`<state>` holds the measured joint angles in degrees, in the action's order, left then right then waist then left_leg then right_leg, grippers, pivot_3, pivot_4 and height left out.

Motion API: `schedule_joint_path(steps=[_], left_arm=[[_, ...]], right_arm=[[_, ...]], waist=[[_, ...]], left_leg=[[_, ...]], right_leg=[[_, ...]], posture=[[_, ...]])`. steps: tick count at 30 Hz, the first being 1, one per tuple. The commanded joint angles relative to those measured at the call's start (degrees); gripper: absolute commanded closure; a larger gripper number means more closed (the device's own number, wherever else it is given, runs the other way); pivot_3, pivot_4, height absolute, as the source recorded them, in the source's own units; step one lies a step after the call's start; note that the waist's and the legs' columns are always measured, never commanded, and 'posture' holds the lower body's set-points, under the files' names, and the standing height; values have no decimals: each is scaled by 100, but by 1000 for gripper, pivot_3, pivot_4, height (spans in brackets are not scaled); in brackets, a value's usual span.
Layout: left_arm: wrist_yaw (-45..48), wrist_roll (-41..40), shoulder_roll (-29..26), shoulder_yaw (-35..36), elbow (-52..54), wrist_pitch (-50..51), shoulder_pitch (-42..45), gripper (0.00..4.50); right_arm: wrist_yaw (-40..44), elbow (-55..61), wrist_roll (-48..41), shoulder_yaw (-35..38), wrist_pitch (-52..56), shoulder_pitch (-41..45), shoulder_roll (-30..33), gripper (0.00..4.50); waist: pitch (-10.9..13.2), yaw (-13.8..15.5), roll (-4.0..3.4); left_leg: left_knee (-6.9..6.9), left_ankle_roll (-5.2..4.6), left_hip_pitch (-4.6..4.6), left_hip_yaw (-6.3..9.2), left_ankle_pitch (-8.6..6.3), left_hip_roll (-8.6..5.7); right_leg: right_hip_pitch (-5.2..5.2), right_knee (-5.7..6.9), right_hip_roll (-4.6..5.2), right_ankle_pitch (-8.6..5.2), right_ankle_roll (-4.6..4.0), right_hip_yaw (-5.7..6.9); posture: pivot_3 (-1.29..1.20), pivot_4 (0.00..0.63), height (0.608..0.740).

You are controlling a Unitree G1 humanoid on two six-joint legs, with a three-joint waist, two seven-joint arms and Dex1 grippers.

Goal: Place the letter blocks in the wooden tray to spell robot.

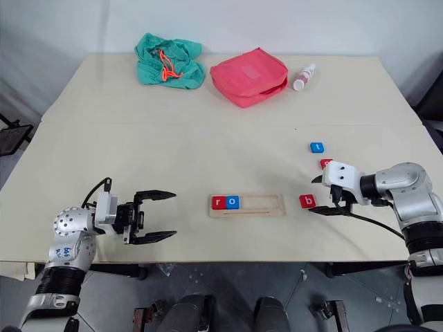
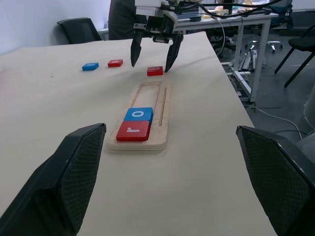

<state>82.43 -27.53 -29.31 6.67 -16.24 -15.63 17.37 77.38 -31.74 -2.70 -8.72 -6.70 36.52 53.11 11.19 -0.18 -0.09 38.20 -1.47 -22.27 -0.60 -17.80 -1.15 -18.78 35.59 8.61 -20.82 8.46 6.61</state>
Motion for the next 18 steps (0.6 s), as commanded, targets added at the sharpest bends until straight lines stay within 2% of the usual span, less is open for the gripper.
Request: schedule_joint_path(steps=[1,8,18], left_arm=[[-52,-108,-51,73,180,-13,9,0],[-68,-90,-32,55,85,-44,86,0],[-33,-57,-10,45,-86,-107,194,0]], right_arm=[[171,158,-18,-58,-68,-172,-122,599],[41,387,-27,64,177,-241,-233,2968],[-153,1629,-563,486,1244,-356,-179,3010]], waist=[[0,-1,1],[-3,-30,6],[-1,19,1]], left_leg=[[0,0,0,0,0,0],[0,3,9,-7,0,7],[0,4,4,-5,0,2]], right_leg=[[0,0,0,0,0,0],[6,-1,-4,0,0,2],[3,-2,-1,0,0,0]], posture=[[0,150,740],[0,150,740],[0,150,740]])
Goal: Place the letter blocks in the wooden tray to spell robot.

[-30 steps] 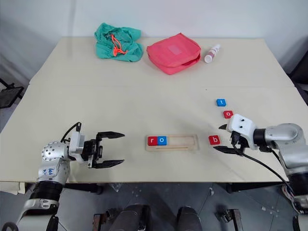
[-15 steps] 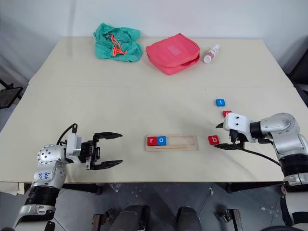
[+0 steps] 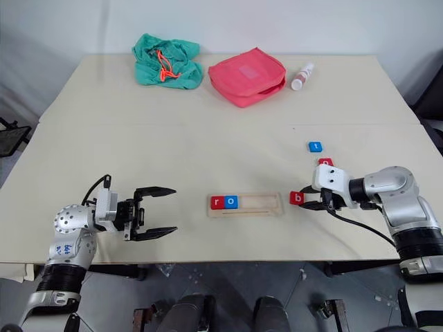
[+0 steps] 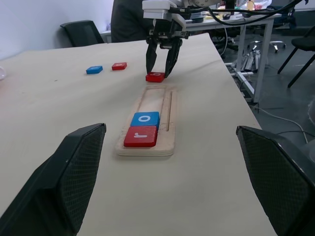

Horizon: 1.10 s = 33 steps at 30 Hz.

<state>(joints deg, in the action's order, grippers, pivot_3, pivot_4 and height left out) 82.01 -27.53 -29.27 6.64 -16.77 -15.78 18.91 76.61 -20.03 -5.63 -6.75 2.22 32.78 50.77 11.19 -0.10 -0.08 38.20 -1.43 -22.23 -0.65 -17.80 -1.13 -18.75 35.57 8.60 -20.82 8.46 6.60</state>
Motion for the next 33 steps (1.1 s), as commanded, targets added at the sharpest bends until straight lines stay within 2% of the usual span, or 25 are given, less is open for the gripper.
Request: schedule_joint_path(steps=[1,6,10,15,23,33], left_arm=[[12,-46,-4,42,-73,-104,67,0],[89,-52,4,16,-193,-171,129,0],[146,-53,4,12,-270,-209,159,0],[224,-49,-13,11,-378,-266,197,0],[221,-34,-11,-1,-405,-305,223,0],[161,-42,4,2,-342,-313,195,0]], right_arm=[[-120,696,-321,316,620,66,76,3010],[222,1654,-29,-275,1517,383,313,3010],[39,2003,-208,-427,2201,724,-67,3010],[-27,2236,-76,-949,2780,1149,-521,3010],[-58,2364,109,-1409,2845,1155,-707,3010],[-178,2155,286,-1577,2747,1250,-895,3010]], waist=[[0,16,0],[0,5,-1],[0,2,0],[0,-7,0],[0,-5,0],[0,-3,0]], left_leg=[[0,0,-1,3,0,-1],[0,0,-4,6,0,-2],[0,0,-4,7,0,-1],[-1,1,-5,8,0,-2],[-1,0,-16,22,0,-10],[-2,1,-15,19,0,-8]], right_leg=[[0,0,0,0,0,1],[-3,0,0,0,0,2],[-3,1,0,0,0,2],[-8,4,0,0,0,2],[-16,10,2,0,0,3],[-20,14,2,0,0,5]], posture=[[0,150,740],[0,150,740],[0,150,740],[0,150,740],[0,150,740],[0,150,740]])
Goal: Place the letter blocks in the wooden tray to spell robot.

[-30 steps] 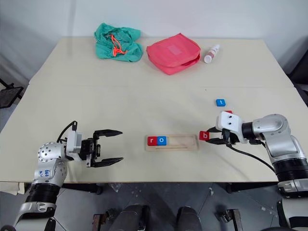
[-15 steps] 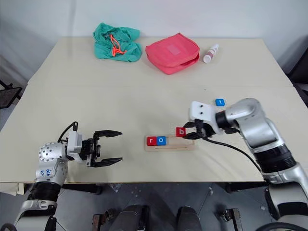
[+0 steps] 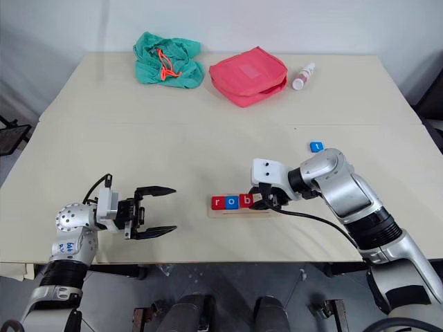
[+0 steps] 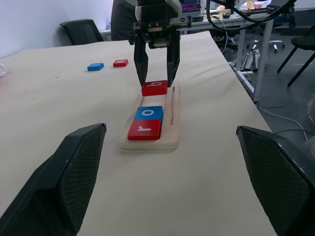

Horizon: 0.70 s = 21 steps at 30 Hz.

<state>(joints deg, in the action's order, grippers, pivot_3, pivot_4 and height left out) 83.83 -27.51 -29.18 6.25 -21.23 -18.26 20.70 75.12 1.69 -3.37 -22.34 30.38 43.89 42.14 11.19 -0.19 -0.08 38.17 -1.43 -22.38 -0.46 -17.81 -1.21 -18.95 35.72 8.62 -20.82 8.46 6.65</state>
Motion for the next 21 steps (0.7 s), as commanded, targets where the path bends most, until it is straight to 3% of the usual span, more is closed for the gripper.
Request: schedule_joint_path(steps=[1,5,14,21], left_arm=[[-27,-45,-3,40,110,-64,15,0],[-47,-41,-1,37,118,-72,11,0],[-90,-34,28,31,83,-100,42,0],[-97,-6,74,19,-19,-140,121,0]], right_arm=[[-26,-48,80,-21,-88,156,-49,3010],[1,-103,149,-36,-139,177,-79,3010],[-11,60,51,74,-60,120,-144,30],[-14,342,-244,498,56,-118,75,30]], waist=[[0,7,0],[0,1,0],[0,-3,0],[0,14,0]], left_leg=[[2,0,0,0,0,-1],[1,0,0,1,0,0],[0,0,0,-1,0,0],[0,0,0,1,0,0]], right_leg=[[0,1,0,0,0,0],[0,2,0,0,0,0],[-2,3,0,0,0,0],[-2,4,0,0,0,0]], posture=[[0,150,740],[0,150,740],[0,150,740],[0,150,740]])
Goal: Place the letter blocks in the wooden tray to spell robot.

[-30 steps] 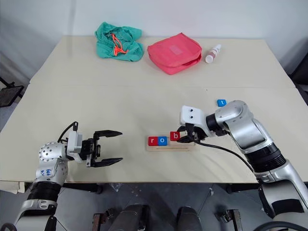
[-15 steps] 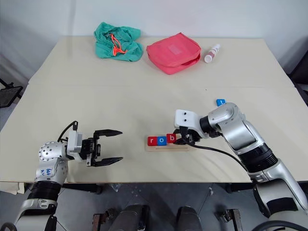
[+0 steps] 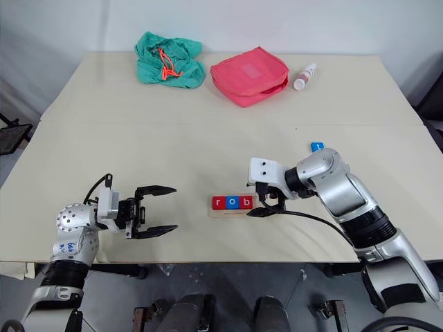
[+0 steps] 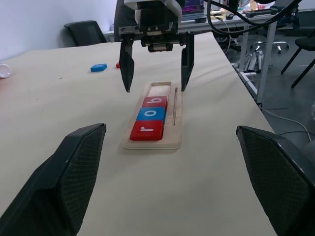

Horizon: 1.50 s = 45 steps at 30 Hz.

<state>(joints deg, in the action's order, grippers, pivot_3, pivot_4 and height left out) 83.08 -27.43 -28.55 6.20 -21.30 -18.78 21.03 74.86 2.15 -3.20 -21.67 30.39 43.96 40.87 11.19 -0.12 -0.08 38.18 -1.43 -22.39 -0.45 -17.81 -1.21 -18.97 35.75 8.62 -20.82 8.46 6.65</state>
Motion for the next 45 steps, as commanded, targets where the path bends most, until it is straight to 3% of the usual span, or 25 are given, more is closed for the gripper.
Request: schedule_joint_path(steps=[1,4,9,15,21,29,45], left_arm=[[-21,-13,21,24,-21,-93,93,0],[-9,-10,39,33,-51,-102,95,0],[-21,-6,31,65,-150,-119,131,0],[-33,23,42,55,-286,-129,242,0],[28,63,91,4,-492,-147,449,0],[102,87,115,-12,-694,-192,620,0],[135,77,63,39,-724,-233,633,0]], right_arm=[[-9,392,-416,660,-2,-281,263,30],[-175,545,-657,1141,-128,-674,396,30],[-1161,483,-684,2291,-115,-1543,572,30],[-2539,680,-771,3369,323,-2296,251,30],[-3742,776,-758,3963,795,-2875,-195,30],[-4589,137,-839,4025,1200,-2492,-504,30],[-4579,-57,-1022,3900,1175,-2296,-408,30]], waist=[[0,25,1],[0,20,1],[0,19,1],[0,19,1],[0,35,1],[0,3,1],[0,6,0]], left_leg=[[1,0,0,1,0,0],[1,-1,-2,2,0,-4],[-2,0,-1,-3,0,-1],[-4,0,0,-7,0,2],[-3,0,0,-8,0,0],[-5,0,3,-14,0,1],[-7,0,2,-14,0,0]], right_leg=[[0,0,0,0,0,0],[1,1,2,0,1,0],[1,0,2,0,0,2],[0,1,1,0,1,1],[0,3,2,0,1,0],[-1,3,1,0,1,-4],[-3,4,1,0,0,-6]], posture=[[0,150,740],[0,150,740],[0,150,740],[0,150,740],[0,150,740],[0,150,740],[0,150,740]])
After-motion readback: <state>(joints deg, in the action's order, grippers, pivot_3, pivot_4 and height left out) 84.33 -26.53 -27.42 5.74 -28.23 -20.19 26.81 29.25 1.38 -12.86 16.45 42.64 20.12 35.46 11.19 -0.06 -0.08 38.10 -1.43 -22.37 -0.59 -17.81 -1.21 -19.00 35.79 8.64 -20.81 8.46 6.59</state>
